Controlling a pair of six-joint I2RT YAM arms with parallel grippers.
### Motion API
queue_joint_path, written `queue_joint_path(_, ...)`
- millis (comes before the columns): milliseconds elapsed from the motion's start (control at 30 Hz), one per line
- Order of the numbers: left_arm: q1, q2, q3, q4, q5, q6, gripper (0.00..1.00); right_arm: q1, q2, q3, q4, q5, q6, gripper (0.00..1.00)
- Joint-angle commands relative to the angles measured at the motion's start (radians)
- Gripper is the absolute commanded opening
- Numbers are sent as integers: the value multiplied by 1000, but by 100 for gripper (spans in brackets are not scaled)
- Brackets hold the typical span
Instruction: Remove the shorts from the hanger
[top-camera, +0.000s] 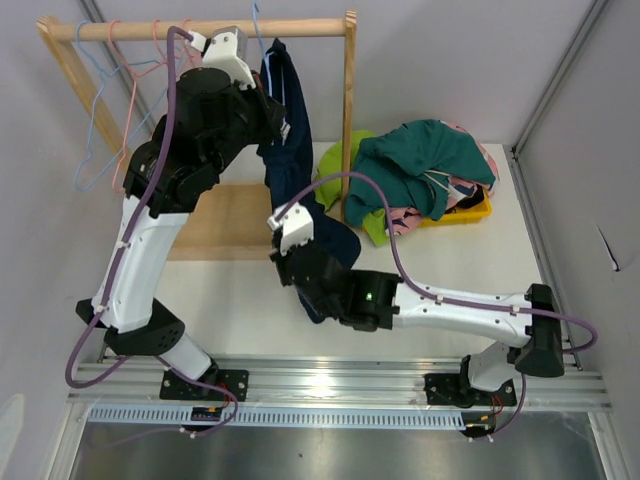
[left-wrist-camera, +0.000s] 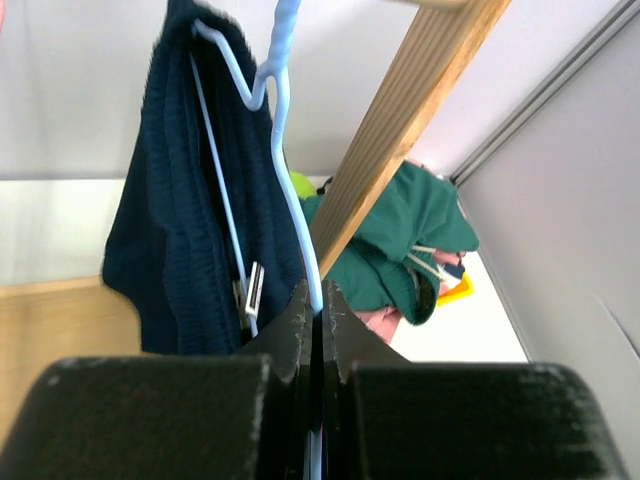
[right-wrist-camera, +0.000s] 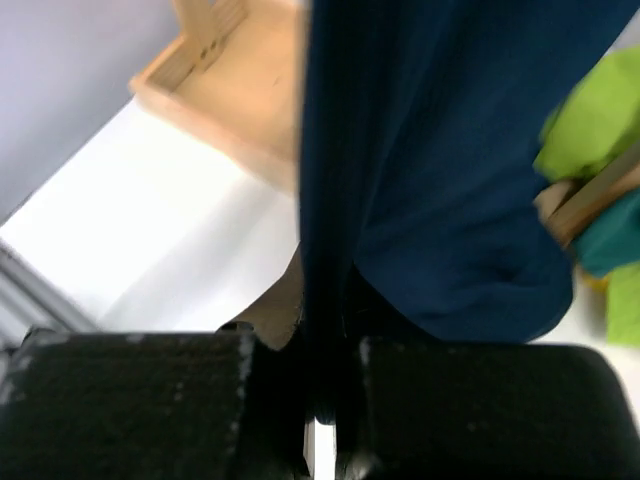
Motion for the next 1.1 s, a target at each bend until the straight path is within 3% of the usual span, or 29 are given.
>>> queue_joint_path(0,9,-81,11,110,-34,30,0,105,-77,-92,-1,78,76,0)
queue_joint_path(267,108,-75,10,109,-53,74,0,508,-105,-151,-339,416,436,0)
queue_joint_path(433,148,-57,4,127,-38,93,0,589,-63,-154,-461,443,614,0)
queue_joint_path(533,153,1,92,95,-36,122,0,587,-36,-151,-469,443,642,0)
queue_joint_path(600,153,12,146,28,-19,102,0,552,-34,-148,-396,434,552,0)
queue_joint_path(667,151,-32,62,27,30,68,0,506,-43,-140,-299,407,463,0)
queue_joint_path(800,110,-207,-273,69,113,16,0,327,-92,-126,-121,304,157,0)
queue_joint_path(933,-77,-304,-338,-90,36,9,0,79,-109,-51,-40,168,-13,0)
queue_joint_path(1067,-180,-448,-520,-128,-39,-54,0,-36,-123,7,-73,167,-87,0)
